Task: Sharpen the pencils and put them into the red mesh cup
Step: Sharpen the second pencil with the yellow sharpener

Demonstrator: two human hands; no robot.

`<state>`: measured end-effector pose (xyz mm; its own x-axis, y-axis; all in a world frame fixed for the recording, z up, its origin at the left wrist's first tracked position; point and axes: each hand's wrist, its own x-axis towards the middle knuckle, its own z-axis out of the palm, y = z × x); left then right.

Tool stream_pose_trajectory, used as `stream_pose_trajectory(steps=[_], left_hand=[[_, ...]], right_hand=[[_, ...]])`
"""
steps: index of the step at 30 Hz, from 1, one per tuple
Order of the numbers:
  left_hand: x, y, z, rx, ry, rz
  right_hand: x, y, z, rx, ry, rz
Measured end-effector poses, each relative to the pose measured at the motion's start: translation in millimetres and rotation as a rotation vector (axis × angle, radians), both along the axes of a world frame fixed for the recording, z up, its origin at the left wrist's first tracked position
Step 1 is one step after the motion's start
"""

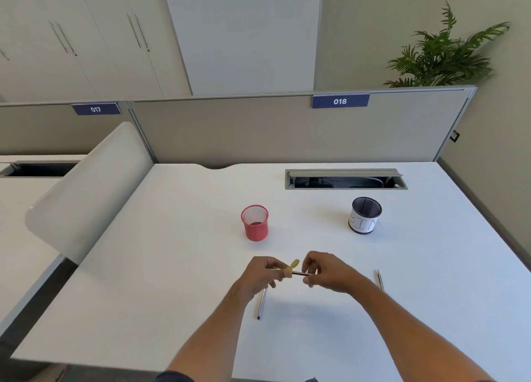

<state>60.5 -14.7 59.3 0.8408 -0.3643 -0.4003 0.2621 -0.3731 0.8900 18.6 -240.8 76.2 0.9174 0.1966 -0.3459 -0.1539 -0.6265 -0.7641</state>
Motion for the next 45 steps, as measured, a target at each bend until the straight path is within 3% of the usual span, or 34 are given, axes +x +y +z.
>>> stream_pose_trajectory(steps=[3, 5, 7, 9, 11, 15, 19, 21, 27, 29, 31, 33, 35, 38, 41, 43, 45], left_hand=[[1.2, 3.9, -0.2, -0.017, 0.1, 0.056], [0.2, 3.8, -1.4, -0.042, 0.167, 0.061], [-1.2, 2.4, -1.6, -0.097, 0.224, 0.057], [-1.5, 0.4, -1.4, -0.155, 0.232, 0.062], [-2.3, -1.2, -0.8, -0.156, 0.189, 0.057], [-1.1, -2.0, -0.9, -0.076, 0.083, 0.041], [-0.3, -0.6, -5.0, -0.014, 0.0, -0.016], [-1.4, 1.2, -6.8, -0.029, -0.016, -0.037], [-2.5, 0.7, -3.3, 0.012, 0.064, 0.006], [-2.7, 2.4, -2.9, -0.018, 0.131, 0.034], [-2.4, 3.6, -1.8, -0.004, 0.18, 0.04], [-2.6, 3.6, 0.0, -0.016, 0.227, 0.031], [-2.4, 3.1, 2.4, -0.055, 0.249, 0.031], [-1.1, 0.3, 3.4, -0.062, 0.177, 0.029], [1.6, -1.9, 1.8, -0.044, 0.097, 0.033], [4.0, -2.0, -0.2, -0.004, 0.052, 0.025], [4.6, -2.3, -3.5, 0.036, 0.016, -0.02]], right_hand=[[-3.1, 3.2, 0.0, -0.221, -0.255, 0.032], [-6.6, 6.6, -2.7, -0.377, -0.574, 0.042], [-7.3, 7.6, -9.3, -0.425, -0.861, 0.067], [-7.2, 7.8, -12.0, -0.437, -0.979, 0.078], [-7.8, 6.9, -11.5, -0.442, -0.915, 0.072], [-5.2, 9.2, -10.3, -0.479, -0.451, 0.004], [2.6, 7.2, -5.6, -0.069, 0.04, -0.072], [3.0, 4.5, -5.2, 0.008, 0.116, -0.031], [-2.3, 3.8, -3.4, -0.085, -0.011, 0.054], [-5.6, 5.2, -5.4, -0.256, -0.205, 0.092], [-9.1, 7.3, -9.8, -0.468, -0.584, 0.136], [-10.0, 6.6, -16.7, -0.51, -0.875, 0.136], [-8.5, 6.2, -19.2, -0.488, -1.001, 0.102], [-7.2, 5.2, -21.3, -0.479, -1.023, 0.068], [-8.9, 5.6, -18.1, -0.501, -0.769, -0.004], [-5.3, 8.6, -11.6, -0.426, -0.388, -0.065], [0.9, 8.2, -2.2, -0.165, -0.017, -0.115]])
